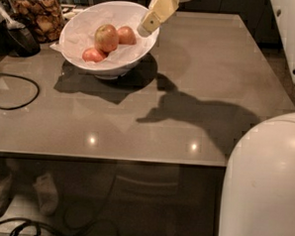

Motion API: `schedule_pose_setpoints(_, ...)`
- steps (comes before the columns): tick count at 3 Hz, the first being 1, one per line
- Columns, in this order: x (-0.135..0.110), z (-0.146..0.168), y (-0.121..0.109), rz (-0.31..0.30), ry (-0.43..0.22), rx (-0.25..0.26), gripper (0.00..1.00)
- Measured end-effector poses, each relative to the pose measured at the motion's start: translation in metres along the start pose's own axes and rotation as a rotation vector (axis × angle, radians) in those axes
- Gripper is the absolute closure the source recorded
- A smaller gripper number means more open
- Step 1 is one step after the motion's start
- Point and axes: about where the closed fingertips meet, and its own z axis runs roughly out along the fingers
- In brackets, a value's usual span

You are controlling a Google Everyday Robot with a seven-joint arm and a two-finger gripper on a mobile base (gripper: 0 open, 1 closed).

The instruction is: Pick apple from white bowl

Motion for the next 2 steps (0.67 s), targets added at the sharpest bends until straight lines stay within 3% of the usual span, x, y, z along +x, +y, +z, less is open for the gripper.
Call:
schedule_pose_setpoints(1, 0.0, 0.0, 0.0, 0.0, 0.0, 0.0, 0.0)
schedule_pose_setpoints(2, -0.006, 0.02, -0.012, 0.008, -0.013, 0.002, 0.0)
